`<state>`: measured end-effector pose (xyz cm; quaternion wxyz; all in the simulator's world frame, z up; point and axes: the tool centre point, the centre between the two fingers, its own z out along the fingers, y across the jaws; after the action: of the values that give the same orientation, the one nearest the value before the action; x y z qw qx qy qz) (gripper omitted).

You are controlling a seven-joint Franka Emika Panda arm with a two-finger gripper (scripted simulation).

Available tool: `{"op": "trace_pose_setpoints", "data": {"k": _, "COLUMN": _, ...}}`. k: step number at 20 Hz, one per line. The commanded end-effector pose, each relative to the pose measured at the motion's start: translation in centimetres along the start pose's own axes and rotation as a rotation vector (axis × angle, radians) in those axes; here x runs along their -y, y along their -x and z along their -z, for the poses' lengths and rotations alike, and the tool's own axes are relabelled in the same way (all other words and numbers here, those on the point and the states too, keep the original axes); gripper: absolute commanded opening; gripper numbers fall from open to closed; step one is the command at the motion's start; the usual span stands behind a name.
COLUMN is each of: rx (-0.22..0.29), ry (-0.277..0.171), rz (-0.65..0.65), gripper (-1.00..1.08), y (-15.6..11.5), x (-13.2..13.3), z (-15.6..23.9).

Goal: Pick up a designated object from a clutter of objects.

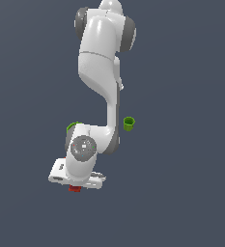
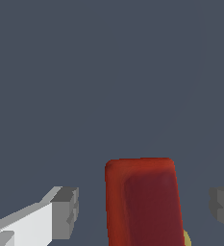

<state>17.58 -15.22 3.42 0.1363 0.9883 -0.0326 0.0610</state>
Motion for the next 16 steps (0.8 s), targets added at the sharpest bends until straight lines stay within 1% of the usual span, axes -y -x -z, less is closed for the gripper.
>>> {"op": "trace_pose_setpoints", "data": {"k": 1, "rx": 0.0, "ry": 0.0, "rz": 0.0, "gripper": 1.08, "y": 0.05, "x": 0.0, "z": -0.86}}
{"op": "trace_pose_setpoints", "data": {"k": 5, "rx": 0.0, "ry": 0.0, "rz": 0.0, "gripper": 1.08, "y": 0.07, "x": 0.0, "z": -1.39}}
{"op": "trace_pose_setpoints", "data": {"k": 6, "rx": 0.0, "ry": 0.0, "rz": 0.0, "gripper": -1.0, "y": 0.07, "x": 0.0, "z": -1.39}}
{"op": "trace_pose_setpoints", "data": {"k": 16, "rx": -0.002, "ry": 0.0, "rz": 0.001, "gripper": -1.0, "y": -0.04, "x": 0.03, "z": -1.02}}
